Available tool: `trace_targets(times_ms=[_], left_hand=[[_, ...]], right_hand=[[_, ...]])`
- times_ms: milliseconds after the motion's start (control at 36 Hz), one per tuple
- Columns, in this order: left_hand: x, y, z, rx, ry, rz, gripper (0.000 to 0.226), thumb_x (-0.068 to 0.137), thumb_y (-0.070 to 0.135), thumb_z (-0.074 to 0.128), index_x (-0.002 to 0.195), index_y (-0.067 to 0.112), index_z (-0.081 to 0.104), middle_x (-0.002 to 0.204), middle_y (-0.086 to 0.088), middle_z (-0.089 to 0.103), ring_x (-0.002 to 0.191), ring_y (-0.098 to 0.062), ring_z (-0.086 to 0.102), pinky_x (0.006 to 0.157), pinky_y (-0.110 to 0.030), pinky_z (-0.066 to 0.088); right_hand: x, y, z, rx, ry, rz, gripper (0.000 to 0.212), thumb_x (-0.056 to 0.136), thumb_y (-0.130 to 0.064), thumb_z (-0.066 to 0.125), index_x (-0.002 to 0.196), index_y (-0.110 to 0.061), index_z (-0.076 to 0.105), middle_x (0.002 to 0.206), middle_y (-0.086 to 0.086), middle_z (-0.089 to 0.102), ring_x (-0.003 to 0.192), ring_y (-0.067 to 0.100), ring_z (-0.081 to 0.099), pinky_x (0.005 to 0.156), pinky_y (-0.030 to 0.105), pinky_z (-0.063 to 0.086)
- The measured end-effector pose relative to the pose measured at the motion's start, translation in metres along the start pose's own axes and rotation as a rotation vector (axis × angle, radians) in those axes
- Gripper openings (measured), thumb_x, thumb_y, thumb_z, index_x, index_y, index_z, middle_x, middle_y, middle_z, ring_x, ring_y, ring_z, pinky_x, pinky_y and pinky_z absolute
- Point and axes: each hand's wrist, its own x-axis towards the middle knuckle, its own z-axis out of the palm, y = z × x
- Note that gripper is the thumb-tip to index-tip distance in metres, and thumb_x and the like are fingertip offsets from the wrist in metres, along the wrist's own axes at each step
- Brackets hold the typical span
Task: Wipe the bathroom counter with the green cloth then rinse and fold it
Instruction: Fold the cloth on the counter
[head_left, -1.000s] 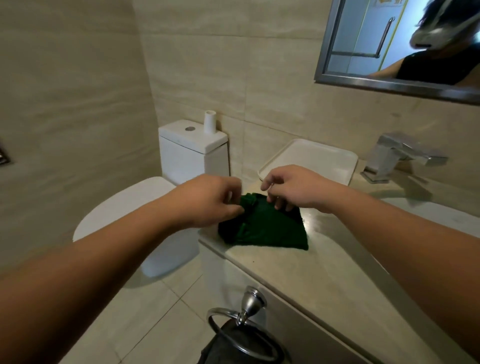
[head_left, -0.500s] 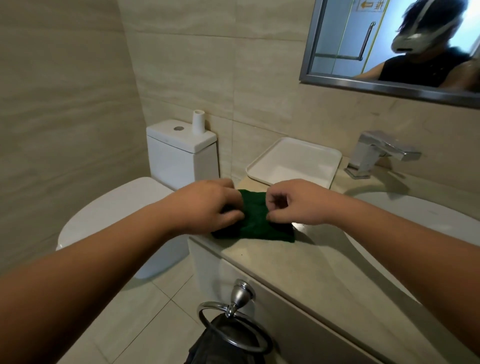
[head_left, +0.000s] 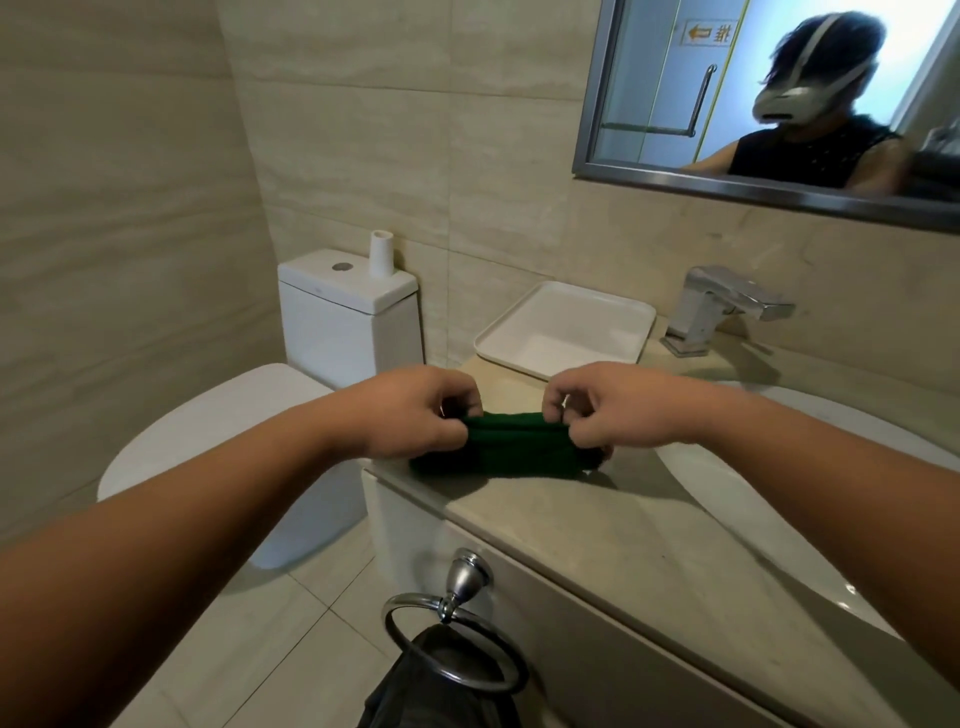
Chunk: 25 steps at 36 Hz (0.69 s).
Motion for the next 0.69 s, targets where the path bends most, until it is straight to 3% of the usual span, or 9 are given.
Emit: trace_targets(times_ms=[83, 167, 250, 333, 417, 528, 639, 694], left_hand=[[0.01, -0.003, -0.002, -0.007, 0.103, -0.11, 0.012, 0.102, 0.026, 0.061, 0.112, 0.03, 0.065, 0.105, 0.005, 0.068, 0.094, -0.012, 0.064, 0.08, -0.027, 0.054], [0.02, -0.011, 0.003, 0.12, 0.137, -0.244, 0.022, 0.105, 0.03, 0.058, 0.125, 0.022, 0.064, 0.116, -0.001, 0.068, 0.1, -0.018, 0.064, 0.09, -0.032, 0.055], [0.023, -0.016, 0.01, 0.306, 0.195, -0.282, 0.03, 0.107, 0.039, 0.054, 0.128, 0.019, 0.062, 0.114, -0.002, 0.063, 0.099, -0.02, 0.06, 0.09, -0.032, 0.052], [0.024, -0.014, 0.012, 0.292, 0.137, -0.247, 0.043, 0.103, 0.057, 0.053, 0.126, 0.022, 0.062, 0.112, -0.001, 0.059, 0.1, -0.019, 0.06, 0.093, -0.036, 0.055], [0.027, -0.012, 0.014, 0.296, 0.035, -0.257, 0.043, 0.099, 0.058, 0.061, 0.121, 0.021, 0.062, 0.111, -0.002, 0.062, 0.098, -0.018, 0.061, 0.093, -0.036, 0.057], [0.033, -0.015, 0.013, 0.233, -0.011, -0.252, 0.029, 0.102, 0.046, 0.064, 0.114, 0.02, 0.065, 0.105, -0.001, 0.066, 0.094, -0.015, 0.062, 0.089, -0.031, 0.055], [0.036, -0.017, 0.01, 0.155, -0.041, -0.219, 0.013, 0.102, 0.041, 0.065, 0.101, 0.031, 0.057, 0.102, 0.004, 0.066, 0.092, -0.012, 0.061, 0.077, -0.022, 0.048], [0.037, -0.016, 0.008, 0.106, -0.056, -0.214, 0.013, 0.102, 0.039, 0.066, 0.109, 0.031, 0.057, 0.109, 0.004, 0.066, 0.097, -0.013, 0.063, 0.081, -0.023, 0.05]], right_hand=[[0.011, 0.003, -0.004, 0.154, 0.148, 0.066, 0.019, 0.09, -0.007, 0.061, 0.102, -0.019, 0.07, 0.08, 0.004, 0.069, 0.065, 0.02, 0.066, 0.066, 0.037, 0.062], [0.028, 0.006, 0.001, -0.003, 0.247, 0.136, 0.011, 0.099, -0.025, 0.062, 0.108, -0.022, 0.068, 0.098, 0.004, 0.073, 0.08, 0.021, 0.071, 0.071, 0.038, 0.062], [0.037, 0.006, 0.007, -0.207, 0.214, 0.173, 0.036, 0.102, -0.052, 0.055, 0.121, -0.023, 0.068, 0.115, 0.0, 0.07, 0.098, 0.018, 0.063, 0.084, 0.036, 0.053], [0.036, 0.002, 0.01, -0.253, 0.103, 0.192, 0.056, 0.096, -0.064, 0.059, 0.132, -0.021, 0.065, 0.124, -0.001, 0.066, 0.107, 0.018, 0.06, 0.094, 0.036, 0.051], [0.035, 0.0, 0.012, -0.234, 0.085, 0.213, 0.05, 0.092, -0.055, 0.07, 0.122, -0.014, 0.071, 0.118, 0.005, 0.07, 0.103, 0.023, 0.064, 0.091, 0.038, 0.053], [0.034, 0.005, 0.013, -0.049, 0.078, 0.216, 0.034, 0.091, -0.045, 0.075, 0.104, -0.013, 0.072, 0.102, 0.008, 0.071, 0.087, 0.02, 0.061, 0.075, 0.035, 0.049], [0.026, 0.014, 0.007, 0.182, 0.076, 0.216, 0.028, 0.092, -0.034, 0.076, 0.107, -0.01, 0.071, 0.109, 0.016, 0.072, 0.091, 0.024, 0.064, 0.079, 0.038, 0.053], [0.02, 0.019, 0.004, 0.329, 0.061, 0.226, 0.026, 0.095, -0.024, 0.075, 0.112, -0.006, 0.069, 0.114, 0.021, 0.072, 0.092, 0.027, 0.069, 0.081, 0.039, 0.06]])
